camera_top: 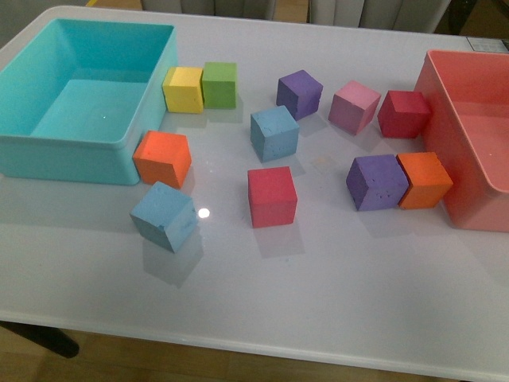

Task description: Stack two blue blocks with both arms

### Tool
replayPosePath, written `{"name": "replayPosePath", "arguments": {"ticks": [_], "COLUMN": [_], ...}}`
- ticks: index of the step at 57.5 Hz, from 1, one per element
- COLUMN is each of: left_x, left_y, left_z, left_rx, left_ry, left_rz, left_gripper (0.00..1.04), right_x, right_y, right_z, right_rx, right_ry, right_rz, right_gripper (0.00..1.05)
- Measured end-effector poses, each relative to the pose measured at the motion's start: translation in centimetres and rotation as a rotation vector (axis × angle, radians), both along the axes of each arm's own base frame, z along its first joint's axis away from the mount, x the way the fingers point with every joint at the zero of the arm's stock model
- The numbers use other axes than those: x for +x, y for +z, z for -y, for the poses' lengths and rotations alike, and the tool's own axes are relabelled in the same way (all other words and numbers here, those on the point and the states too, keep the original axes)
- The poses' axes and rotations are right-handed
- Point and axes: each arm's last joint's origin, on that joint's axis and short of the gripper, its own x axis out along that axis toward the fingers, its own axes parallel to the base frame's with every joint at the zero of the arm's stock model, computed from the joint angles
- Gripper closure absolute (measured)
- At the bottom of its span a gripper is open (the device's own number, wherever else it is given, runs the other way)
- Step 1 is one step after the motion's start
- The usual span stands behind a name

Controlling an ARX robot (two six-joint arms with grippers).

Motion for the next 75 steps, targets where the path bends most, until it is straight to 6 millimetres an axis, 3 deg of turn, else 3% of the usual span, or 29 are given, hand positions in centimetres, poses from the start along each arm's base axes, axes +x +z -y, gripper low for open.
{"name": "replayPosePath", "arguments": {"ticks": [8,10,28,34,38,52,75], "left_x": [0.0,0.0,0.0,0.7,2.1,7.9,13.2], "left_y": [0.0,0.0,0.0,0.1,0.4,-0.4,-7.6], "left_z": [0.0,0.0,0.0,0.5,1.4,4.0,10.6], "left_rx": [0.0,0.0,0.0,-0.054,-0.054,-0.063,0.027], "left_ry": [0.0,0.0,0.0,0.073,0.017,-0.101,-0.311], "left_rz": [0.0,0.0,0.0,-0.297,-0.36,-0.431,-0.662], "left_gripper": [0.09,0.09,0.09,0.09,0.09,0.09,0.09], "right_x": [0.0,0.0,0.0,0.0,0.0,0.0,0.0], "right_y": [0.0,0.0,0.0,0.0,0.0,0.0,0.0], "right_z": [0.0,0.0,0.0,0.0,0.0,0.0,0.0], "right_rx": [0.0,0.0,0.0,0.0,0.0,0.001,0.001], "right_ry": [0.0,0.0,0.0,-0.002,-0.001,-0.002,-0.002], "right_rz": [0.0,0.001,0.001,0.001,0.002,0.002,0.002], "right_gripper": [1.03,0.98,0.4,0.19,0.08,0.09,0.09]}}
